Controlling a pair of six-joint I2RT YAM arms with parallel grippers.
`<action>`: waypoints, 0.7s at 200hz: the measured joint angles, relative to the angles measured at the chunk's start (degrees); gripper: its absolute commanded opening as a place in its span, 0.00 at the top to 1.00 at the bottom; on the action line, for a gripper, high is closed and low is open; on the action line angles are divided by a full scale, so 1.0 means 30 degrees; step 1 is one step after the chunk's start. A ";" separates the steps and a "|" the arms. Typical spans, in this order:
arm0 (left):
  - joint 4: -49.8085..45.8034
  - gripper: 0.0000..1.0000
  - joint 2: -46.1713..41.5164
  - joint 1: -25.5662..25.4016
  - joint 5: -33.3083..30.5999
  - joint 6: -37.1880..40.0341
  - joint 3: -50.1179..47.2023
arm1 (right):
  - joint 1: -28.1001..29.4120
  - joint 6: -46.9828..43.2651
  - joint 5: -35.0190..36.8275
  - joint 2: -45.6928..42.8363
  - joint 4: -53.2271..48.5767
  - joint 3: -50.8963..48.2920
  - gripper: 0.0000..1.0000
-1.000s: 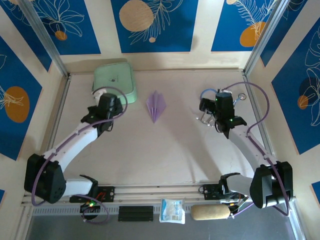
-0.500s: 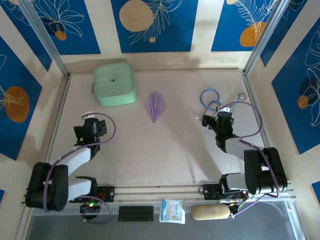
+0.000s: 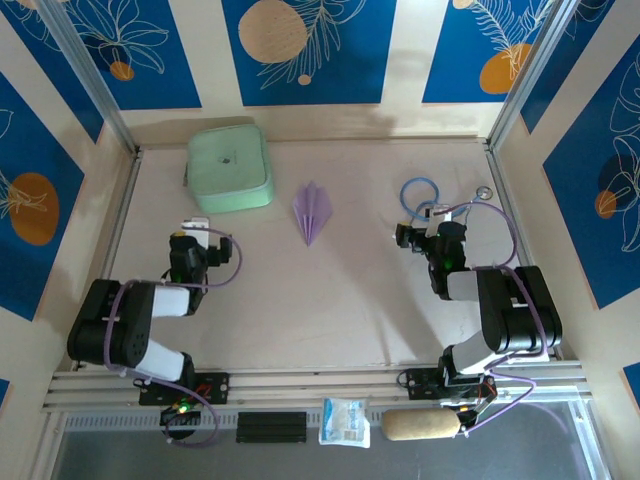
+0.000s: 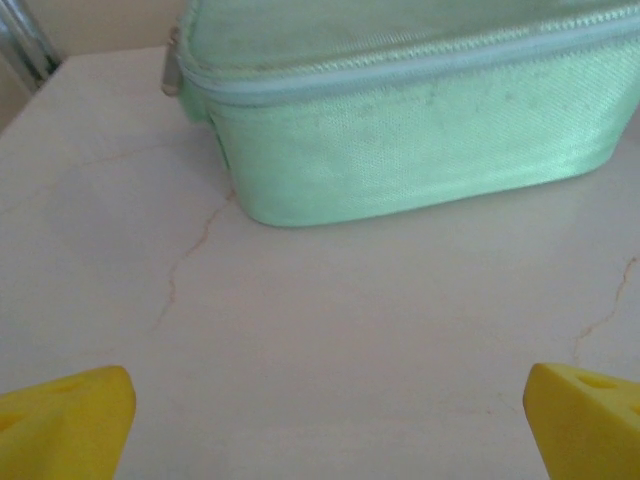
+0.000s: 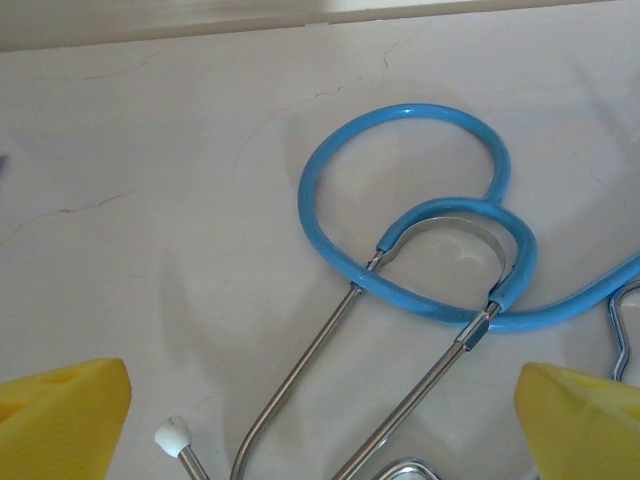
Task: Fold a paper plane with a square sheet of paper (pick it up from the middle)
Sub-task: Reset both arms
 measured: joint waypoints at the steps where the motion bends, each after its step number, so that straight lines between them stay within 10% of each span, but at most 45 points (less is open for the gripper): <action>1: 0.0015 0.01 0.0058 0.0000 0.0029 0.0015 0.0015 | -0.0007 -0.0007 -0.0007 0.0007 0.0022 0.0000 0.01; 140: 0.1158 0.01 0.1231 0.0007 0.0284 0.0313 0.0627 | -0.0372 0.0087 -0.0488 0.0036 0.0342 -0.0007 0.01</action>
